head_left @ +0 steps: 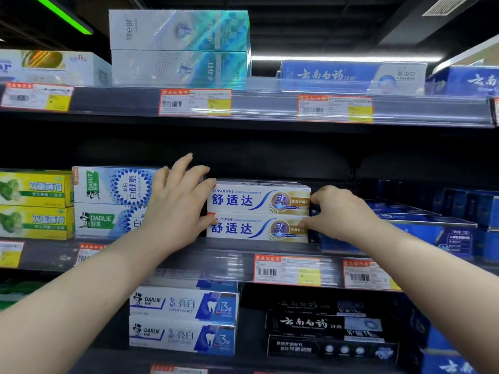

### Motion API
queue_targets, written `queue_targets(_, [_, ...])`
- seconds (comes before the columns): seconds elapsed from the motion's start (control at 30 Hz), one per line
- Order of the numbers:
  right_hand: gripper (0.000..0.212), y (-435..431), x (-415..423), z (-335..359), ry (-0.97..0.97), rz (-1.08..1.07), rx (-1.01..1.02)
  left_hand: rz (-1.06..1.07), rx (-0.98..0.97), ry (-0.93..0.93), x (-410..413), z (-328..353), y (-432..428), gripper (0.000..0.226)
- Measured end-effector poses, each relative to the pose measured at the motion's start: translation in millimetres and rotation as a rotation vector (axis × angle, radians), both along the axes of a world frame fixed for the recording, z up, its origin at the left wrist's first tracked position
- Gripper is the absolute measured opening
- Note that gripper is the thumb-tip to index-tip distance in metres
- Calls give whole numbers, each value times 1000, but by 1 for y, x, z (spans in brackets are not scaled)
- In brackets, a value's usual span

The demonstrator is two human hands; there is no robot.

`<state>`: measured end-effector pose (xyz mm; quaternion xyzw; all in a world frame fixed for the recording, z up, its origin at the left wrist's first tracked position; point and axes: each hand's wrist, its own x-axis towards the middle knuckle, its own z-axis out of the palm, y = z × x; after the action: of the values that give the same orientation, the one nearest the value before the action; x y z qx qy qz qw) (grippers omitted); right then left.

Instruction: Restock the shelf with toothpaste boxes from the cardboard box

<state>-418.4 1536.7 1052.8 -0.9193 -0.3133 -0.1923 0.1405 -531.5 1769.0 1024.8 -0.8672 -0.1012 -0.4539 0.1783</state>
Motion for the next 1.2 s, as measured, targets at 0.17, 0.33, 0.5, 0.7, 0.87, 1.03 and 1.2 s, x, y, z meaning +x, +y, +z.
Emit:
queue_targets(0.17, [19, 0, -1, 2, 26, -16, 21, 14, 7, 29, 0, 2, -1, 77])
queue_targets(0.33, [46, -7, -6, 2, 8, -29, 26, -42, -42, 30, -9, 1, -5, 81])
queue_targets(0.5, [65, -18, -28, 0, -97, -52, 87, -227, -128, -84, -22, -8, -7, 61])
queue_targets(0.7, [59, -50, -72, -23, -154, -109, 111, -606, -309, -94, -26, -33, -45, 53])
queue_targets(0.87, [60, -101, -98, -60, -80, -282, -31, -819, -464, 168, -10, -71, -103, 53])
queue_targets(1.03, [62, -182, -124, -95, 28, -441, -75, -816, -512, 472, -3, -110, -178, 52])
queue_targets(1.2, [63, -284, -160, -135, 145, -588, -82, -751, -414, 794, 0, -149, -273, 52])
